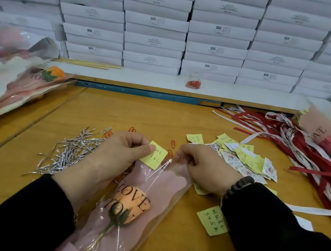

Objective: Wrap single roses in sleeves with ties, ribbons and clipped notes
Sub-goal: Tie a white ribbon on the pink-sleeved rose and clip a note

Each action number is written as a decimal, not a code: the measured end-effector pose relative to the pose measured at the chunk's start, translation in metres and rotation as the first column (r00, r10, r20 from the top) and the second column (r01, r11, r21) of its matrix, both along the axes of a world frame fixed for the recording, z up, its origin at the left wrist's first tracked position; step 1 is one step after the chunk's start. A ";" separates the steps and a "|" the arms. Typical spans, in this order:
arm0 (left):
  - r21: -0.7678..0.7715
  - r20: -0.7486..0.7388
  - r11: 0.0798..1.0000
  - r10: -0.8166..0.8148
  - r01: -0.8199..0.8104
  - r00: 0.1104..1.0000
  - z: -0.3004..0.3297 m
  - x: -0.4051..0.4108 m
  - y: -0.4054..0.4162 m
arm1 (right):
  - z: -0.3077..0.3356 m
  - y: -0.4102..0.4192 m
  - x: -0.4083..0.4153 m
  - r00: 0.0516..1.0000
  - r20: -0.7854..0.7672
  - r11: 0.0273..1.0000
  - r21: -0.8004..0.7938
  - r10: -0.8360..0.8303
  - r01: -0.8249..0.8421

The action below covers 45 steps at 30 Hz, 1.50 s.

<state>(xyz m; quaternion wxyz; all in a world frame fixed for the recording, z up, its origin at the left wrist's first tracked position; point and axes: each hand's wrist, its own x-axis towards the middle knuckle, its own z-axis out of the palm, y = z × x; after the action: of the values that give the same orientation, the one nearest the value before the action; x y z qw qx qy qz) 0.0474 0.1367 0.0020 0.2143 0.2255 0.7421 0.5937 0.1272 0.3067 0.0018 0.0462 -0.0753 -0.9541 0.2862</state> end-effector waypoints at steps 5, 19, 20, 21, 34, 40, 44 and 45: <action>-0.002 -0.012 1.000 -0.016 0.016 1.000 -0.002 -0.002 0.002 | 0.009 0.002 0.003 0.966 -0.195 0.883 -0.466 -0.170 0.062; 0.044 0.006 0.998 -0.044 0.044 0.999 -0.004 0.004 0.007 | 0.006 -0.008 -0.001 0.950 -0.255 0.559 -0.821 -0.179 -0.115; 0.046 -0.002 0.998 -0.047 0.047 0.999 -0.004 0.005 0.008 | 0.006 -0.009 -0.001 0.951 -0.252 0.554 -0.825 -0.179 -0.114; 0.047 -0.012 0.998 -0.051 0.052 0.999 -0.003 0.005 0.008 | 0.006 -0.009 -0.001 0.951 -0.249 0.540 -0.833 -0.182 -0.115; 0.046 -0.017 0.997 -0.062 0.063 0.998 -0.005 0.004 0.007 | 0.005 -0.012 0.000 0.953 -0.261 0.614 -0.781 -0.153 -0.115; 0.068 0.025 0.996 -0.058 0.056 0.998 -0.005 0.004 0.008 | 0.004 -0.011 0.000 0.948 -0.283 0.653 -0.747 -0.145 -0.123; 0.079 0.007 0.995 -0.057 0.056 0.998 -0.005 0.005 0.009 | 0.003 -0.011 0.000 0.951 -0.275 0.632 -0.764 -0.139 -0.129; 0.083 0.008 0.995 -0.056 0.055 0.998 -0.005 0.005 0.009 | 0.003 -0.011 0.000 0.951 -0.275 0.644 -0.754 -0.138 -0.125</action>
<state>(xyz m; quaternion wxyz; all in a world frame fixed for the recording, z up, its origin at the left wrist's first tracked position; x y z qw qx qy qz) 0.0522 0.1459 -0.0032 0.2253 0.2516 0.7092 0.6188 0.1272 0.2956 0.0049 0.1593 -0.0458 -0.7241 0.6695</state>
